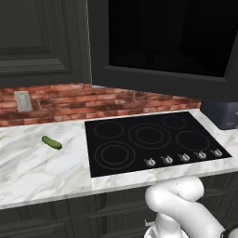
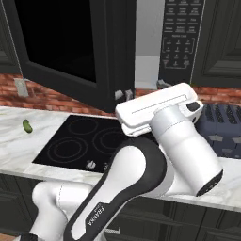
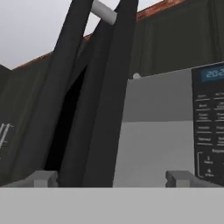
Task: Open the microwave door.
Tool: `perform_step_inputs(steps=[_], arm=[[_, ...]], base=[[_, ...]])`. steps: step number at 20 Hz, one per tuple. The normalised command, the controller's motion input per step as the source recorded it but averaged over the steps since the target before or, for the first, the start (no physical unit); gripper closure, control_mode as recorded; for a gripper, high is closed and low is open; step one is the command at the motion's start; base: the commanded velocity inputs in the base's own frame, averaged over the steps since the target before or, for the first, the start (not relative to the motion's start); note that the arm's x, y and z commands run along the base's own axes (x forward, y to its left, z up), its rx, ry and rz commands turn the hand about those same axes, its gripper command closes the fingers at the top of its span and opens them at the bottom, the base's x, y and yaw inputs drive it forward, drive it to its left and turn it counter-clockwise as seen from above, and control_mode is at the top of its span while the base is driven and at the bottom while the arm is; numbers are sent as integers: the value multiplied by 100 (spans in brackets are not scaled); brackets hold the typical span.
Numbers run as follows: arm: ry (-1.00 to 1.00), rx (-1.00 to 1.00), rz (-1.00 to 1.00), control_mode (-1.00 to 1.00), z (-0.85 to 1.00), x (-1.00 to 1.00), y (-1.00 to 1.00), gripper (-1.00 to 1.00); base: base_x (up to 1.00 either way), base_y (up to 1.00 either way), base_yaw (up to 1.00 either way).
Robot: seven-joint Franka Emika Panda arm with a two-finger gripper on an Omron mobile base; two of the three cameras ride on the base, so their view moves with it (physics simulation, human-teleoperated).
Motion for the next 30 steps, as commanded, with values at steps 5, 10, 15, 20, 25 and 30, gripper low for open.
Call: perform_step_inputs(steps=[5,10,15,20,25,30], arm=[[-9,-21,5,-100,-2,66,-9,-100],[-7,-11,3,-100,0,52,-58,-100],[-1,-9,3,-100,0,55,-54,-100],[-4,-11,7,-100,0,21,9,-100],[-8,-12,14,-100,0,0,57,-100],[-5,-11,17,-100,0,0,93,-100]], base=[[0,0,0],[0,0,0],[0,0,0],[0,0,0],[0,0,0],[0,0,0]])
